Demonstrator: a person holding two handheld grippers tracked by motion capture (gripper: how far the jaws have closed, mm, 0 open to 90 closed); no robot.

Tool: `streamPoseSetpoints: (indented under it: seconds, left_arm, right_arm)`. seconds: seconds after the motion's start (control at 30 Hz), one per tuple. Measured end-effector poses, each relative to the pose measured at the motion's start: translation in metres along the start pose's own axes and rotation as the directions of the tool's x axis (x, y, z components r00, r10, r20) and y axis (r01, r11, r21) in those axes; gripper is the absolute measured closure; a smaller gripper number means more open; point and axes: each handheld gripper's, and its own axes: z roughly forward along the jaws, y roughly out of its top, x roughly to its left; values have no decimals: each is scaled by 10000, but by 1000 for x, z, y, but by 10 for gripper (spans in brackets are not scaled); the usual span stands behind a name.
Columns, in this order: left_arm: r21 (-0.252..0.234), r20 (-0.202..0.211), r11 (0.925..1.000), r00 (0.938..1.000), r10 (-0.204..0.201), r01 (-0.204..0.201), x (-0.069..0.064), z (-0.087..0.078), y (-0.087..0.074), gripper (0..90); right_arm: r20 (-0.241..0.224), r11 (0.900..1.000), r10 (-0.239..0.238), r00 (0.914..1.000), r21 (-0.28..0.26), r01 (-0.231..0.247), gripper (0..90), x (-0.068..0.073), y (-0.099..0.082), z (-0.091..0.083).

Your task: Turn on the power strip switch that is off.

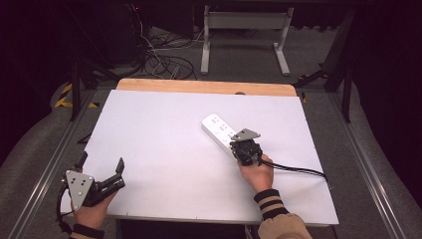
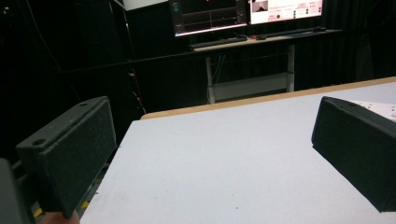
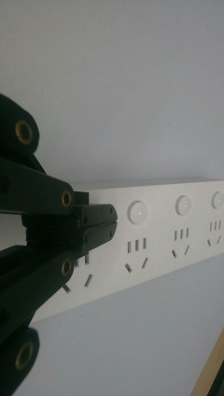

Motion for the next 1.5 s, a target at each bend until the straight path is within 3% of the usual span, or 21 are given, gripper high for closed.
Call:
streamPoseSetpoints:
  seconds: [0.8, 1.5]
  left_arm:
    - [-4, -42, 10000, 10000, 7, -7, 1, -2, 0, 2]
    - [19, 4, 10000, 10000, -14, 14, 0, -1, 0, 2]
  right_arm:
    - [266, 9997, 3, 9996, -226, 3, 900, 3, -3, 3]
    - [145, 9994, 131, 9998, -313, -127, 900, 2, -4, 2]
